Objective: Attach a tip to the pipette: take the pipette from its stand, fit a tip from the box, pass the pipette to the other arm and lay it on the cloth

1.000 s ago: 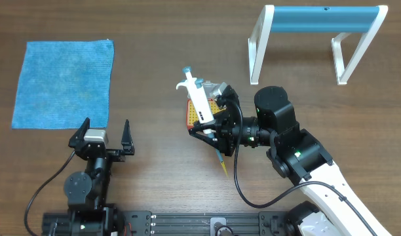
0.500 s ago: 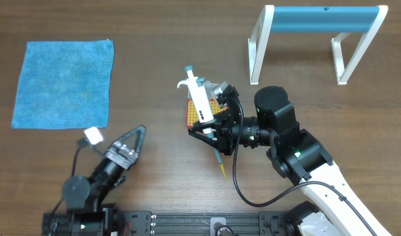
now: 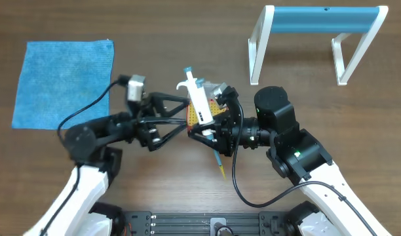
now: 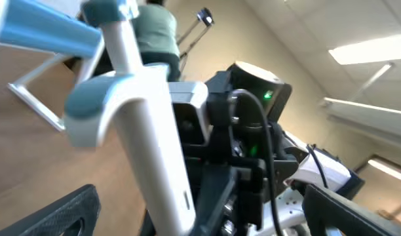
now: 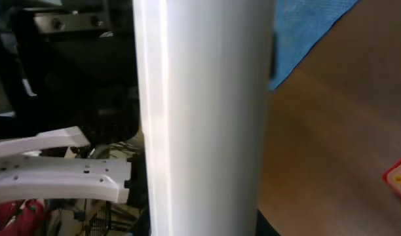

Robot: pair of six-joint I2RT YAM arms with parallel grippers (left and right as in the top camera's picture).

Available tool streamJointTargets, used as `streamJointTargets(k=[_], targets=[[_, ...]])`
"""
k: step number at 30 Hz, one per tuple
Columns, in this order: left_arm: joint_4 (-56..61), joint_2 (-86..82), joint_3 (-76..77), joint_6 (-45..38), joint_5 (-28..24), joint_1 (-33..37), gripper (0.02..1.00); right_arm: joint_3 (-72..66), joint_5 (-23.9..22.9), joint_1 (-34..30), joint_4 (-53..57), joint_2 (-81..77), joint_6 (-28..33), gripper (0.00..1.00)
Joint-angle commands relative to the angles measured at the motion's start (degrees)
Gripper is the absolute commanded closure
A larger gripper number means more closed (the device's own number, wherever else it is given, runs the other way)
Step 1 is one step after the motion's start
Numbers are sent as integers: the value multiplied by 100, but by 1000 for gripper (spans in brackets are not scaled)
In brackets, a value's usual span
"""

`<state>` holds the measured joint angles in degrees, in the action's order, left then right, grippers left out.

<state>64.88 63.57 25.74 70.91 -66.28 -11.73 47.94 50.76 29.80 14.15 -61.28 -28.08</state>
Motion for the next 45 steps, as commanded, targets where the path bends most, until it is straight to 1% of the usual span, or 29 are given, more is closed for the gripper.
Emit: streamJointTargets(k=[1,8,11,12,13,14,15,19,20,21,24,25,26,27,28,29,30,31,32,34,36,37,38,39,40,41,42,44,45], targets=[[566,815,273,-133,407,-280,23,28,549,35,-31,20,-66,921],[737,859,306,-391,1453,-728,23,28,590,35,-31,20,-63,921],[732,859,306,-391,1539,-817,23,28,590,35,-31,20,-63,921],[682,859,306,-391,1620,-824,91,28,590,35,-31,20,-61,921],[570,859,306,-376,1687,-826,676,28,590,35,-31,20,-61,921],[444,859,306,-365,1707,-844,910,28,590,35,-31,20,-63,921],[382,861,306,-367,1731,-898,991,28,590,35,-31,20,-61,921],[385,859,306,-376,1794,-929,991,28,590,35,-31,20,-63,901],[380,859,306,-374,1818,-929,991,28,590,35,-26,20,-63,452],[229,859,306,-369,1908,-925,989,28,579,33,20,20,-50,148],[-1615,859,306,-584,2468,-925,989,28,409,-411,789,22,332,145],[-2138,859,306,-697,2743,-925,991,31,732,-643,785,28,337,145],[-2621,859,306,-697,3115,-925,991,31,1316,-940,793,52,586,145],[-2970,859,306,-699,3480,-925,991,31,1655,-1187,839,66,758,145],[-3064,859,306,-734,3748,-925,991,31,1768,-1593,1078,70,949,145],[-3042,852,317,-754,4050,-925,989,28,1744,-2216,1567,68,1582,145],[-3156,852,317,-761,4332,-925,989,28,1692,-2736,1851,68,1963,145],[-3449,852,317,-763,4673,-925,991,28,1679,-3307,1969,68,2245,145],[-4387,852,387,-944,5128,-925,991,28,1679,-3864,1965,68,2306,145],[-6559,855,1113,-1834,4804,-592,989,28,1679,-4175,1967,68,2306,145],[-9261,903,2813,-3322,4424,433,991,28,1672,-4089,1967,68,2299,145],[-10142,1014,3515,-3926,4415,887,991,28,1604,-4059,1969,68,2280,145],[-11267,1414,4579,-4881,4417,1794,993,28,1414,-4044,1969,68,2280,145],[-11818,1746,5195,-5357,4417,2262,991,28,1106,-4044,1967,68,2280,145],[-12690,2455,6325,-6151,4474,2914,991,28,581,-4046,1967,68,2280,145],[-13368,3167,7383,-6640,4804,3309,993,28,168,-4050,1965,68,2258,145],[-13997,4002,8585,-7136,5296,3585,991,28,-439,-4048,1967,68,1943,145],[-14581,5449,10568,-7910,6363,3722,991,28,-782,-4048,1965,68,1412,145],[-14699,6087,11272,-8341,6710,3703,993,28,-841,-4050,1965,66,1370,143]])
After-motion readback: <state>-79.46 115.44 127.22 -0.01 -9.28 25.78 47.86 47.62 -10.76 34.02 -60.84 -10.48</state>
